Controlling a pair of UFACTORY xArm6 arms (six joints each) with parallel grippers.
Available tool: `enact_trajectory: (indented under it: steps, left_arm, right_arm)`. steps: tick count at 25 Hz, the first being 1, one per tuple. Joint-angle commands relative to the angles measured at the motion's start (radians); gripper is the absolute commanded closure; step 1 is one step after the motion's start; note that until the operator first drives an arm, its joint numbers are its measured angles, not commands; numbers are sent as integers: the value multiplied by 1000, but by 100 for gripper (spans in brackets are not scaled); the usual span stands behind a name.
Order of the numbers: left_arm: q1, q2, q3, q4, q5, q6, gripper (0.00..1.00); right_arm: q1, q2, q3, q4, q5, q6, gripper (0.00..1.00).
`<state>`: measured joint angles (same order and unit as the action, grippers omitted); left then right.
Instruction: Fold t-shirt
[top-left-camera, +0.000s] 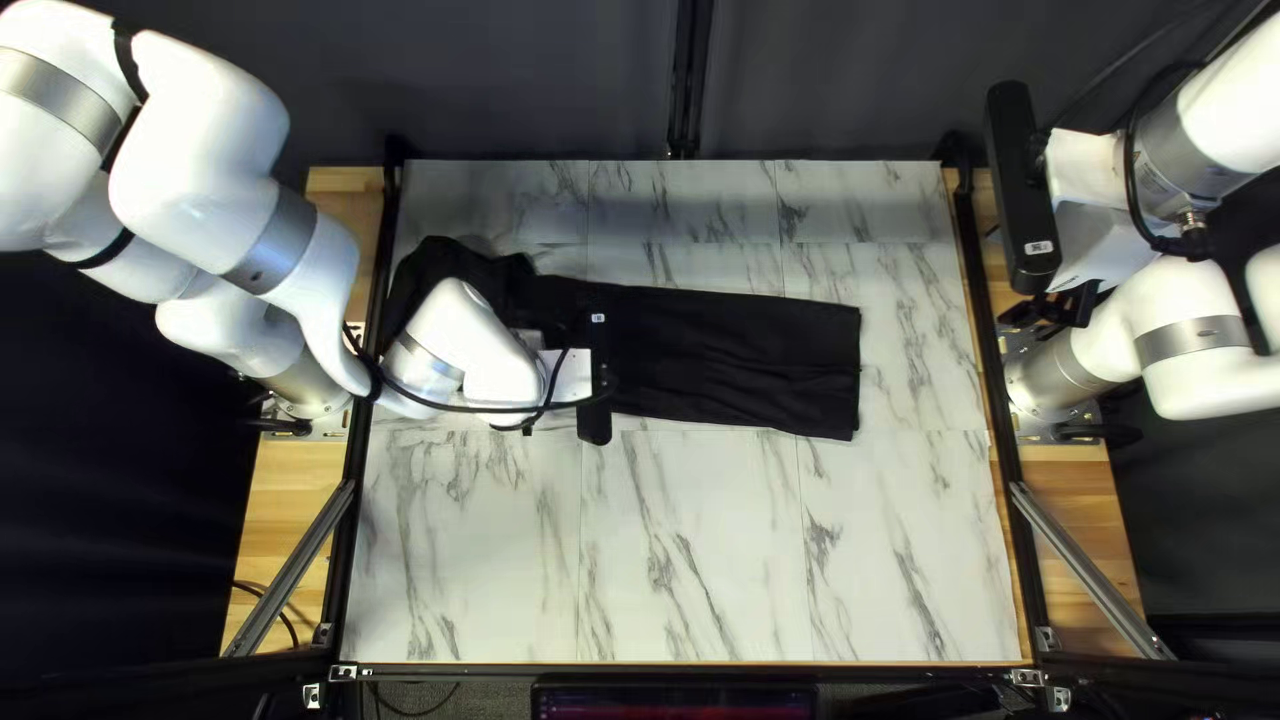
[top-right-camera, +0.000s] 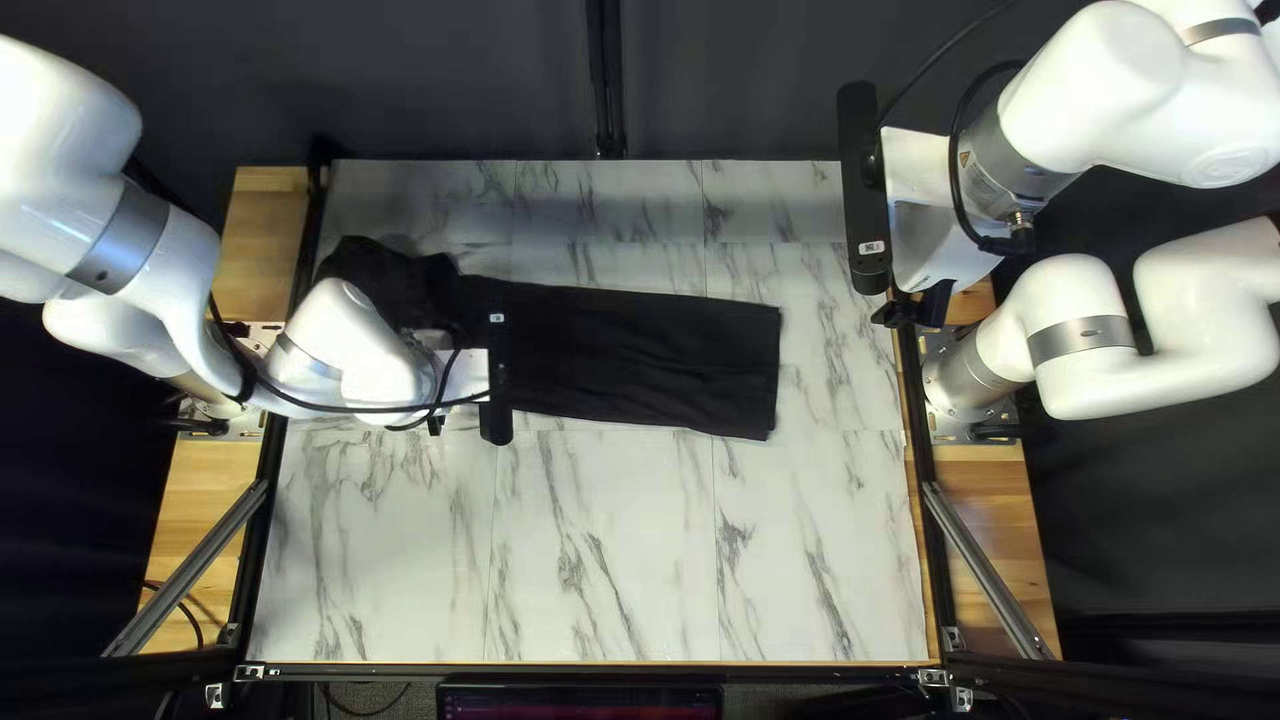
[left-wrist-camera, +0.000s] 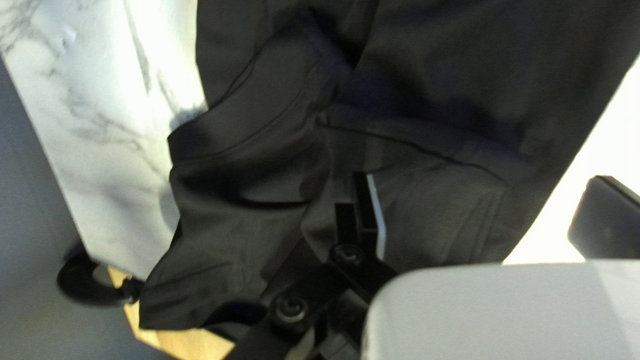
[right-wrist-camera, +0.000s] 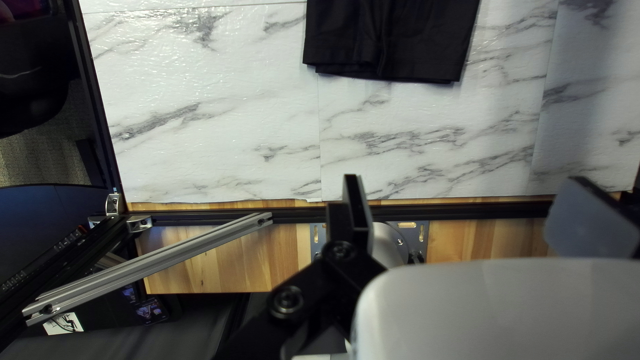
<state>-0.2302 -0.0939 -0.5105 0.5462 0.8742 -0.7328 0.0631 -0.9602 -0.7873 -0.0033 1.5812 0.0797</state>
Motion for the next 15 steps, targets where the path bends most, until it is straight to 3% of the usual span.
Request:
enact_trajectory:
  steps: [1,10,15]
  left_arm:
    - [-6,-20,14,8,40,-28,0]
    - [-9,-13,41,10,12,-123,0]
    - [-25,-34,45,19,50,-181,0]
  right_arm:
    - [0,0,0,0,0,0,0]
    - [0,0,0,0,0,0,0]
    - [0,0,0,0,0,0,0]
